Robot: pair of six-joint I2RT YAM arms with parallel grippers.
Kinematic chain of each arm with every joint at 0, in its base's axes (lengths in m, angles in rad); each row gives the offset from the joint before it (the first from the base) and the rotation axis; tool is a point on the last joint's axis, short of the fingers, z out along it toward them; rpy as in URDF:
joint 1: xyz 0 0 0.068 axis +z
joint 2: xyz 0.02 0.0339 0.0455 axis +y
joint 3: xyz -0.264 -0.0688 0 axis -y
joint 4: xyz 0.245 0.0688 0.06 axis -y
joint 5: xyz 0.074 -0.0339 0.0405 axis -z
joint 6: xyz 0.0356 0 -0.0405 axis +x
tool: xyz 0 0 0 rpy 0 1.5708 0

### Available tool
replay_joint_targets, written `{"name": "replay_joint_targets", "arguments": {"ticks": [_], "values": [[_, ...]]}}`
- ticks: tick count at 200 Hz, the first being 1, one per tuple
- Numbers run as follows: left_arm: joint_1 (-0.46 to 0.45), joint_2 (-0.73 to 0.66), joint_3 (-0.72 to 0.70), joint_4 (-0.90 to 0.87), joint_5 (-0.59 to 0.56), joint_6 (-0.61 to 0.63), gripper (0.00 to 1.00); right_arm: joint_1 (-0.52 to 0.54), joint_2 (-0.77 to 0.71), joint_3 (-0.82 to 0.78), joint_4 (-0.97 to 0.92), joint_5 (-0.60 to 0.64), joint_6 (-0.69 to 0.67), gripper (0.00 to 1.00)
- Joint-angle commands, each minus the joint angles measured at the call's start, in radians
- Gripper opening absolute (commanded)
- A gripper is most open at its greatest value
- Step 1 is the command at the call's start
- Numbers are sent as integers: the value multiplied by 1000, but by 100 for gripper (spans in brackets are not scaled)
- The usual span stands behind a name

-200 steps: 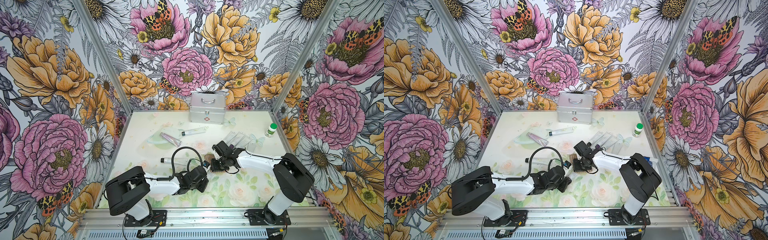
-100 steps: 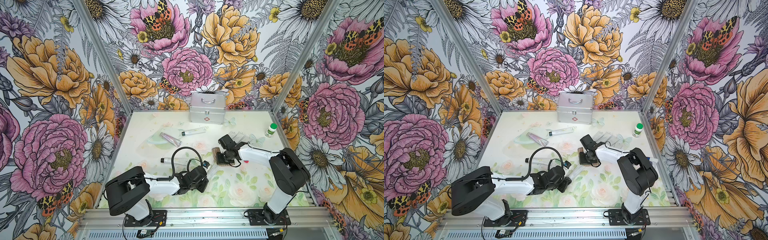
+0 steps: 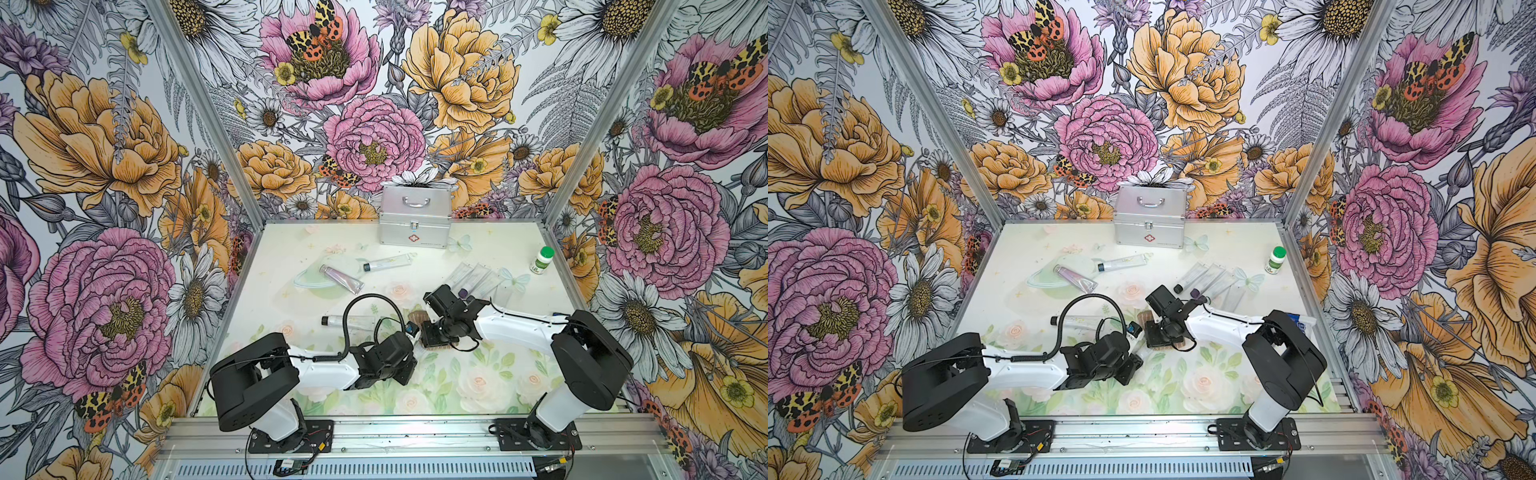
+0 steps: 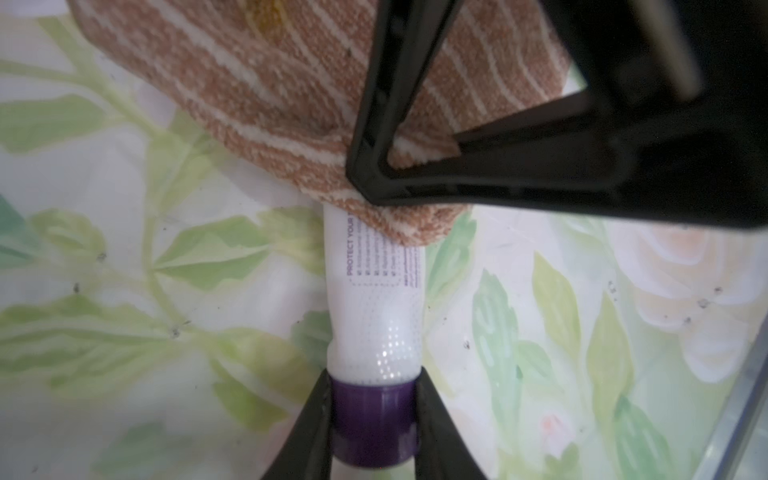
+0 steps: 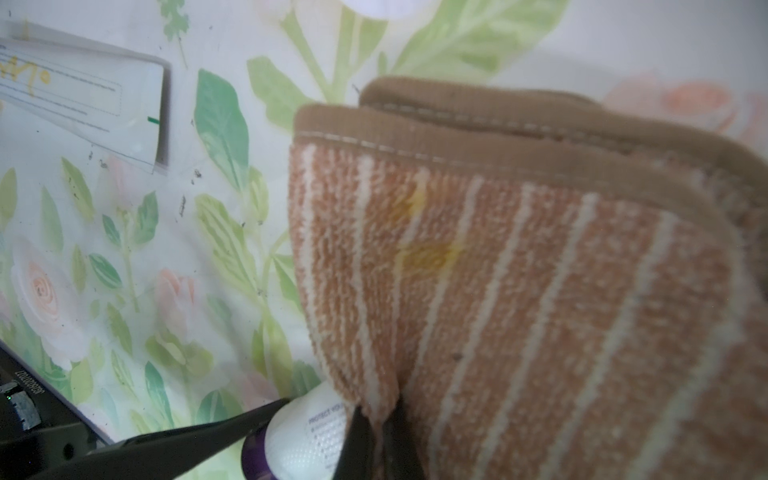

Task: Wipe the surface of the toothpaste tube
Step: Wipe the dirt from the toothpaste tube.

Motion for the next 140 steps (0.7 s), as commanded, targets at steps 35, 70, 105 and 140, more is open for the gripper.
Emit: {"name": "replay_joint_targets", "arguments": {"ticks": [35, 70, 105, 140], "values": [[14, -11, -24, -27, -15, -6, 25, -127, 125, 20, -180, 202, -100, 0], [14, -12, -25, -26, -16, -7, 25, -165, 120, 33, -197, 237, -125, 0], [13, -12, -25, -27, -16, -6, 25, -132, 77, 22, -193, 145, -112, 0], [14, -12, -24, -27, -15, -6, 26, -58, 14, 16, -185, 49, -64, 0]]}}
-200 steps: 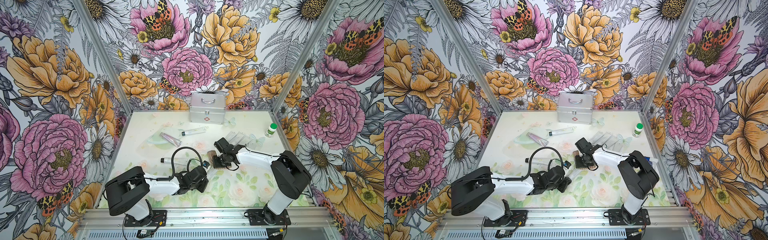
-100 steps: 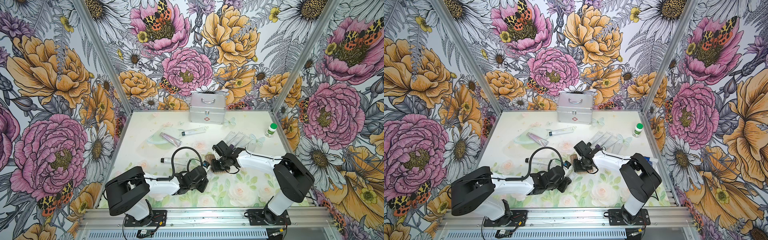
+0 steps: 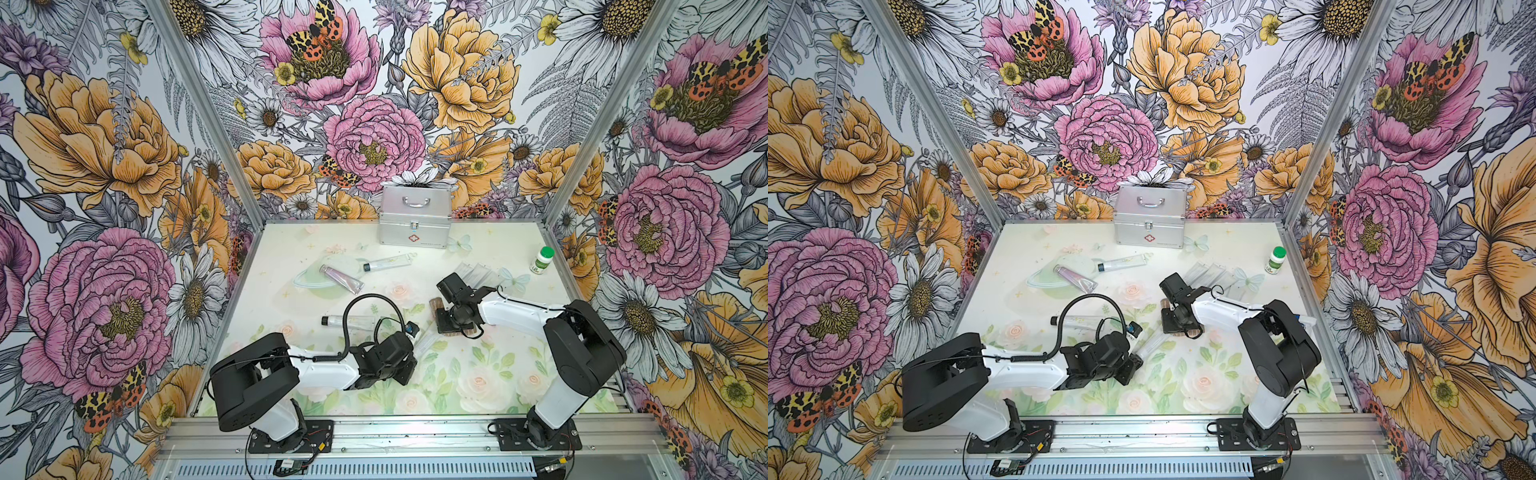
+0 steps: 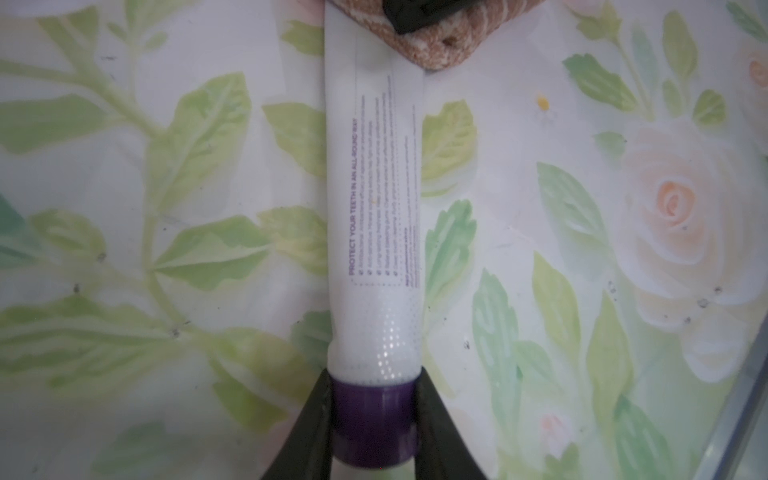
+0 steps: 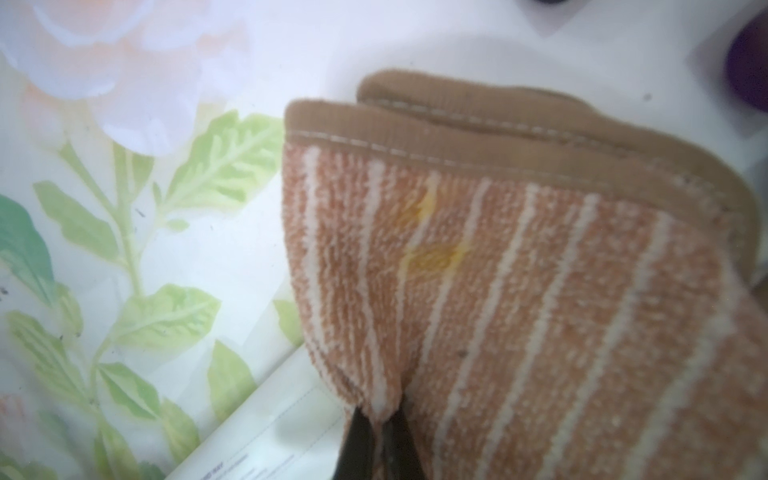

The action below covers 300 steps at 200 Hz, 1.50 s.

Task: Wipe the surface of the toothpaste tube
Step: Wipe the dirt from the toothpaste tube, then move the toothpaste to the center of the board.

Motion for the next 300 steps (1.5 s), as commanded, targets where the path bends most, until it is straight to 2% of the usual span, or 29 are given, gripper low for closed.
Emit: {"name": "replay_joint_targets", "arguments": {"ticks": [1, 47, 85, 130, 170, 236, 300], "values": [[14, -12, -24, -26, -15, -4, 26, 65, -38, -39, -94, -102, 34, 0], [15, -6, -18, -27, -15, -3, 25, 131, -87, -58, -47, -205, 104, 0], [14, -7, -19, -27, -13, -2, 26, 122, -25, -56, -40, -169, 84, 0], [17, -20, -24, -29, -16, -4, 26, -27, 24, -66, -43, -96, 26, 0], [64, -10, -10, -45, -7, -3, 26, -79, -84, -138, -45, -124, 21, 0], [200, 118, 184, -133, 57, 72, 27, -21, -242, -302, -50, -129, 81, 0], [323, 281, 405, -213, 127, 137, 27, 3, -283, -303, -57, -118, 95, 0]]}}
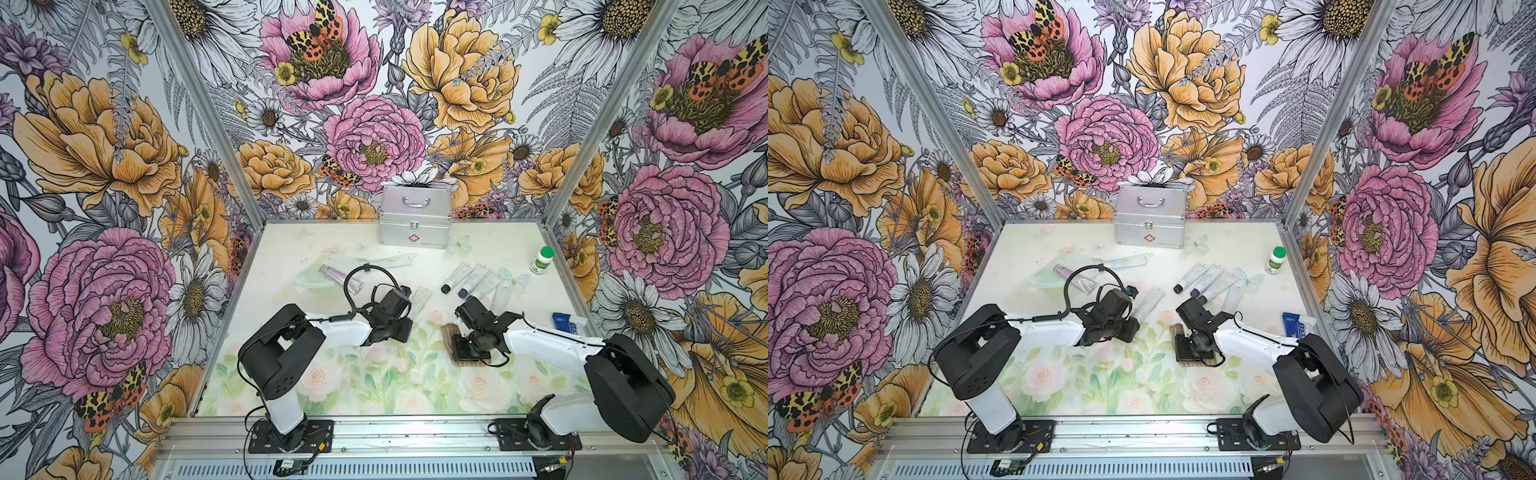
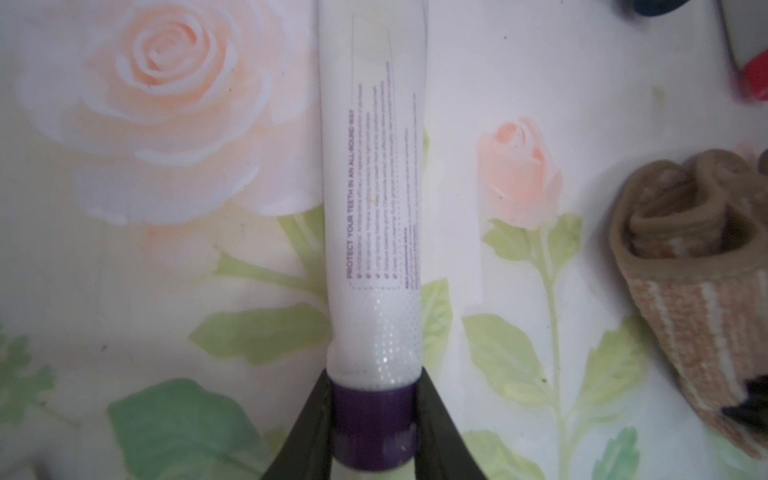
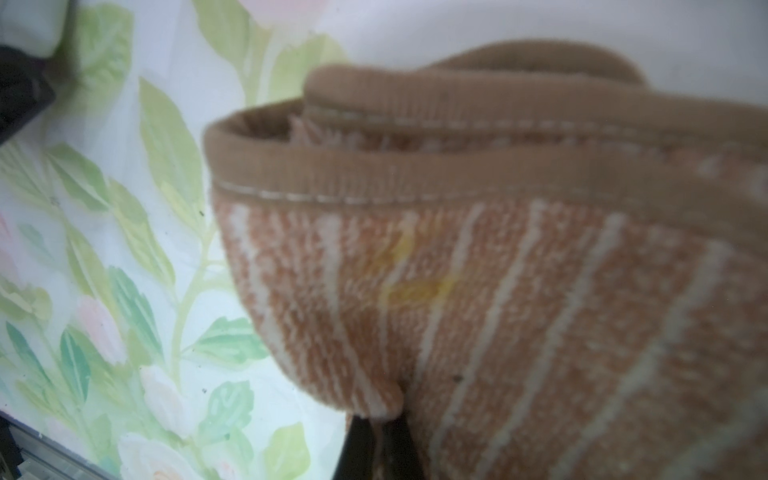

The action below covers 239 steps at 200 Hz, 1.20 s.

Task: Wipe the surface of the toothpaste tube
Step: Move the toothpaste to the center of the board.

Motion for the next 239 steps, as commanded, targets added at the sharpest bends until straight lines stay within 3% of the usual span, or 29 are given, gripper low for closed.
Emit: {"name": "replay_joint_targets", "arguments": {"ticks": [1, 42, 88, 140, 165, 184, 239], "values": [[32, 52, 84, -50, 54, 51, 27, 10, -10, -6, -39, 23, 16, 0], [58, 221, 298, -107, 106, 103, 33, 22, 19, 18, -40, 41, 11, 0], [74, 407, 535, -144, 162, 121, 33, 34, 28, 39, -39, 54, 14, 0], [75, 513, 708, -160, 170, 115, 34, 38, 42, 37, -37, 76, 5, 0], [74, 514, 725, -158, 158, 108, 40, 38, 34, 36, -38, 78, 3, 0], [74, 479, 701, -156, 134, 102, 53, 38, 39, 41, -37, 77, 3, 0], [94, 253, 541, -156, 60, 82, 71, 38, 30, 62, -37, 70, 4, 0]]}}
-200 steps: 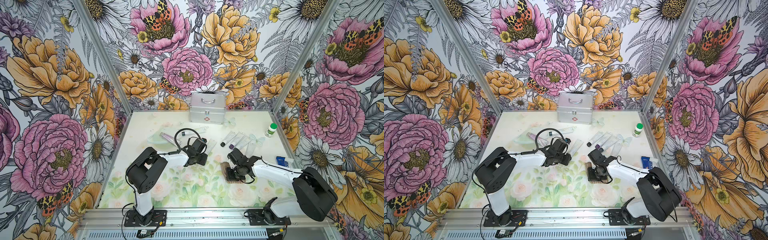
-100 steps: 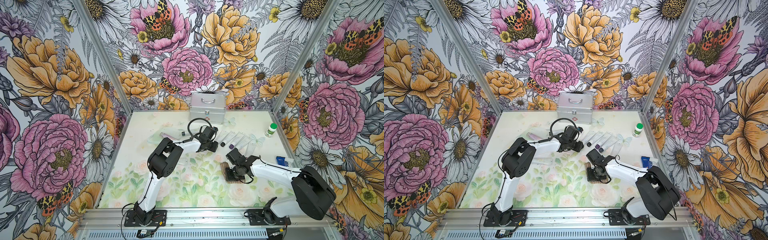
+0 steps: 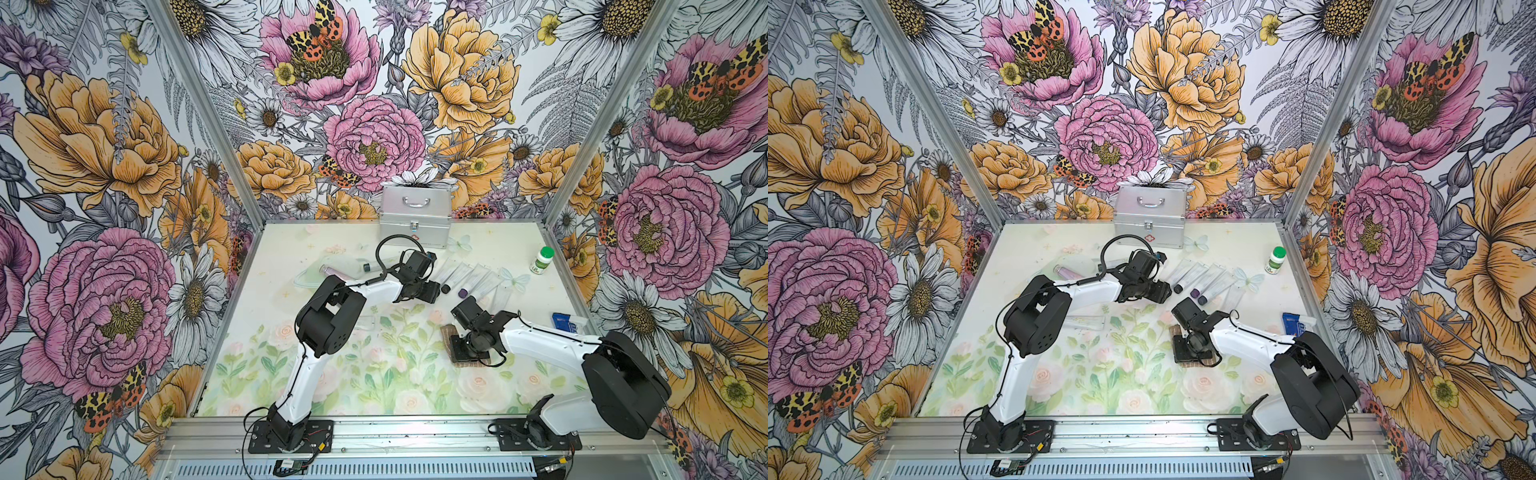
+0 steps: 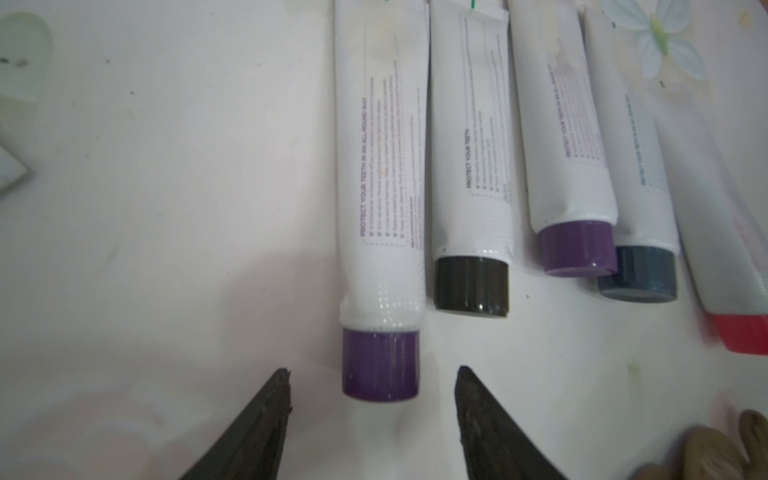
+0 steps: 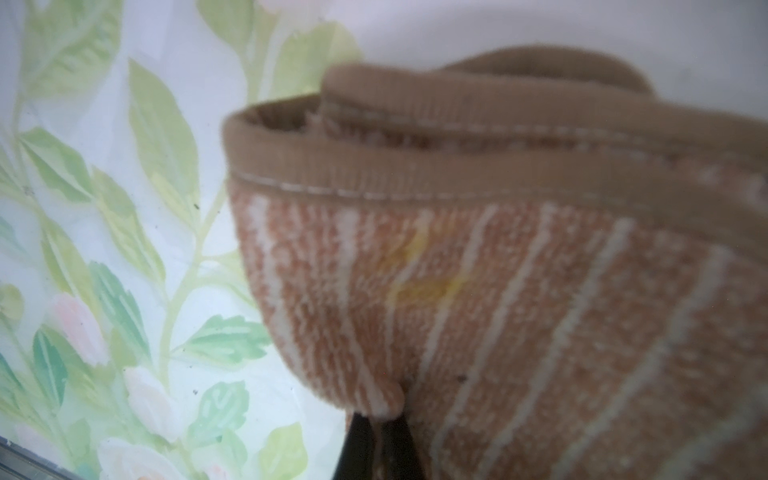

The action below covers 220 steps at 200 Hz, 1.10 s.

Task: Wipe the surface of the toothpaste tube
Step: Move the toothpaste to the center of the board.

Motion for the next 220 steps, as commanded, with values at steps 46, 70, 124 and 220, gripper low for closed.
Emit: {"name": "replay_joint_targets", "arguments": {"ticks": [46, 70, 124, 220], "values": [[85, -438, -276, -55, -109, -70, 76, 4, 12, 51, -6, 20, -8, 0], [116, -567, -386, -113, -143, -98, 76, 2, 13, 67, -7, 12, -19, 0], [150, -834, -614, -215, -227, -193, 80, -1, 43, 113, -7, -8, -34, 0], [88, -1003, -858, -247, -230, -359, 79, -1, 48, 118, -7, -5, -42, 0]]}}
